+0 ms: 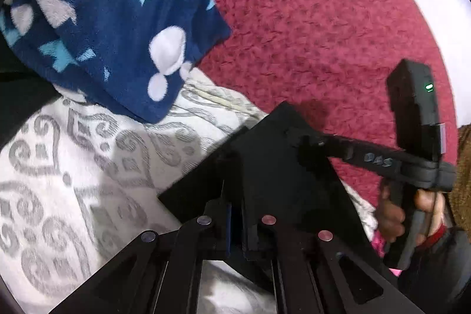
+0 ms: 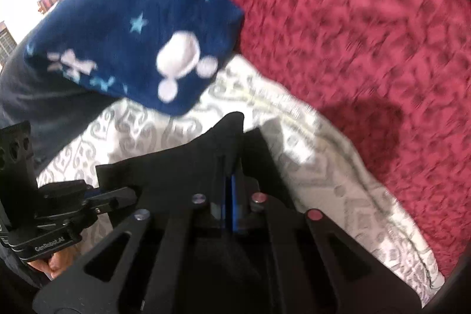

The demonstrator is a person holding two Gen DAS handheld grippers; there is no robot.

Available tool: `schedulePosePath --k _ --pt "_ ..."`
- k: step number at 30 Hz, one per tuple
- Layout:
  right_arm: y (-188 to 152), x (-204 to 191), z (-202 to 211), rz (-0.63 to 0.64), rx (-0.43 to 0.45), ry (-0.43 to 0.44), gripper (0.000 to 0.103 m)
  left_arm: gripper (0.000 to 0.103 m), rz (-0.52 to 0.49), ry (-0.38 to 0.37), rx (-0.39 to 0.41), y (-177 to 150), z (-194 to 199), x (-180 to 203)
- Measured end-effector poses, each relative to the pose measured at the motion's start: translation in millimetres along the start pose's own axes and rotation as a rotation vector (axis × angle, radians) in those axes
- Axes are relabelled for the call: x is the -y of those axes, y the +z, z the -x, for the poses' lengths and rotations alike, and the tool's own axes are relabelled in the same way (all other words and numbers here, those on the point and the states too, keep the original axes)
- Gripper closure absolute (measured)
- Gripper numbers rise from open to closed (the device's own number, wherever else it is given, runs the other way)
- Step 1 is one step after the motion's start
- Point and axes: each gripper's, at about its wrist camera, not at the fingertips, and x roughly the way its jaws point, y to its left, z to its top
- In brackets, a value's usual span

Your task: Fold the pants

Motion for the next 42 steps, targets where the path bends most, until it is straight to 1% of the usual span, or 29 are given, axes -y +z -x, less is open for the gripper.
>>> schedulePosePath --k 2,5,6,8,9,10,11,12,14,15,16,17,20,22,23,24,26,28,30,31,32,35,37,39,40,41,42 --pt "7 2 -3 -0.008 -0.004 -0.001 0.099 0.099 0.015 0.031 -0.018 1 -14 -8" --pt "13 1 -24 0.029 -0.051 -0.036 0.099 0.098 0.025 0.091 -0.071 -7 -31 -23" --pt "13 1 -34 0.042 -0.076 -0.051 0.099 0.097 0.039 0.090 -0.092 -8 -33 -27" --pt "12 4 -54 0.060 -0.109 -0.114 0.099 0.095 0.058 0.074 -0.080 -7 -31 -30" --pt "12 5 -63 0.062 -0.125 -0.147 0.096 0.092 0.056 0.080 -0.074 -7 -30 -31" --pt "11 6 -66 0.057 -0.132 -0.150 0.093 0.090 0.051 0.085 -0.071 -7 -29 -31" --pt "11 7 -64 0.045 -0.125 -0.155 0.087 0.089 0.046 0.084 -0.074 -8 -27 -32" --pt "11 7 -59 0.031 -0.116 -0.162 0.072 0.087 0.039 0.088 -0.076 -8 -27 -32" --pt "8 8 -36 0.000 -0.074 -0.207 0.055 0.080 0.013 0.105 -0.074 -9 -22 -29" --pt "5 9 -23 -0.014 -0.053 -0.229 0.054 0.070 -0.005 0.118 -0.073 -10 -19 -27" --pt "-2 10 -3 -0.031 -0.033 -0.234 0.054 0.054 -0.029 0.148 -0.074 -10 -17 -23" --pt "-8 11 9 -0.040 -0.030 -0.225 0.054 0.050 -0.046 0.174 -0.073 -10 -18 -19" --pt "-51 15 59 -0.097 -0.039 -0.216 0.054 0.049 -0.113 0.239 -0.079 -15 -16 -8" --pt "-98 13 88 -0.128 -0.071 -0.226 0.054 0.049 -0.138 0.245 -0.096 -19 -16 -4" --pt "-114 11 98 -0.138 -0.084 -0.241 0.054 0.049 -0.147 0.234 -0.117 -22 -16 -1" --pt "-141 10 112 -0.163 -0.095 -0.266 0.054 0.049 -0.148 0.224 -0.128 -25 -15 0" --pt "-192 9 137 -0.244 -0.101 -0.290 0.054 0.049 -0.139 0.174 -0.169 -31 -15 5" --pt "-248 11 171 -0.380 -0.087 -0.280 0.054 0.049 -0.133 0.131 -0.210 -38 -16 12" --pt "-307 12 207 -0.554 -0.055 -0.262 0.054 0.049 -0.128 0.063 -0.241 -51 -11 21" --pt "-333 11 223 -0.625 -0.032 -0.260 0.053 0.049 -0.124 0.041 -0.249 -56 -9 24" --pt "-364 9 243 -0.706 -0.014 -0.279 0.054 0.049 -0.126 0.021 -0.259 -64 -5 31" --pt "-417 7 282 -0.838 -0.010 -0.360 0.053 0.049 -0.156 0.022 -0.277 -83 3 48" --pt "-443 10 293 -0.915 -0.022 -0.407 0.053 0.049 -0.135 0.002 -0.316 -93 3 60" --pt "-461 13 292 -0.963 -0.048 -0.452 0.053 0.049 -0.117 -0.015 -0.350 -103 3 68" --pt "-468 18 291 -0.972 -0.057 -0.470 0.053 0.049 -0.119 -0.009 -0.357 -108 4 73" --pt "-473 20 287 -0.976 -0.058 -0.492 0.054 0.049 -0.131 0.005 -0.364 -114 6 79" --pt "-472 18 289 -0.957 -0.025 -0.512 0.054 0.049 -0.146 0.010 -0.369 -120 8 84"
